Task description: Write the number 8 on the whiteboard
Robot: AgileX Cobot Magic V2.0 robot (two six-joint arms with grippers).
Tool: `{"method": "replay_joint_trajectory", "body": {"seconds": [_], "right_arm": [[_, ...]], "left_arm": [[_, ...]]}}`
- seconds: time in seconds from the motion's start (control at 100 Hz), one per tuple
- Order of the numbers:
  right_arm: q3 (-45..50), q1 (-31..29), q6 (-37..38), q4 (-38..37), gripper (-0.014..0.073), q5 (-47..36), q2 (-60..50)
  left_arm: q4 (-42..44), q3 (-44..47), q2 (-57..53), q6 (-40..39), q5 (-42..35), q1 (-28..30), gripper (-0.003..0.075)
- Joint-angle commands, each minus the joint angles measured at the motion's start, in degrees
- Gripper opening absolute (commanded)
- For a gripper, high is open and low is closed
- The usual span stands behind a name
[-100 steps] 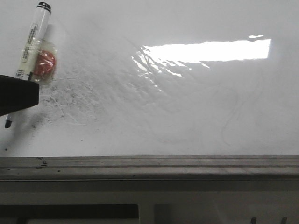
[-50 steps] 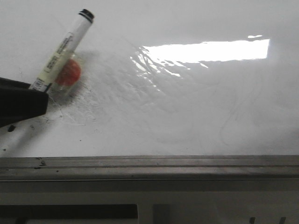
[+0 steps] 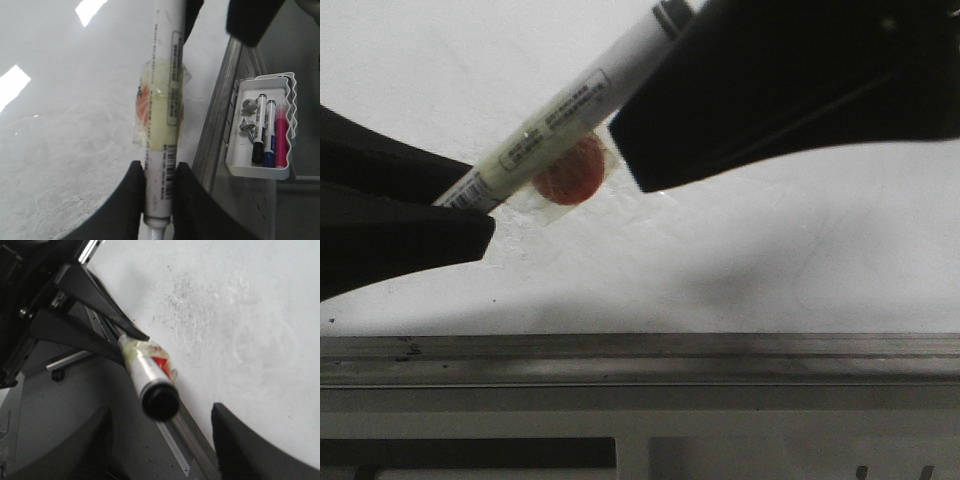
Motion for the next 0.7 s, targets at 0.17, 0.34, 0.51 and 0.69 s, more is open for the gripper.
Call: {"method": "replay_joint_trajectory", "body": {"seconds": [0.17,0.34,0.51,0.69], "right_arm": [[-3.92,0.02,-0.43,4.09,0.0384,-5.89,2.97],[-3.92,0.02,-0.43,4.2,0.0164,-5.93,2.97],[-3.92,0.02,-0.43,4.2,-0.0069,-5.81,2.97],[-3.92,0.02,-0.43,4.31,-0.0069,-6.34,2.97]], "left_arm": [[0.87,-1.89,-0.35,-0.34,-4.3,-0.43,-0.002],[0.87,-1.89,-0.35,-0.34,-4.3,-0.43,-0.002],[0.87,-1.89,-0.35,-0.34,-4.19,-0.43,0.0058],[0.05,-1.89,-0.49,-0.44,-4.07,-0.43,0.0356]]}}
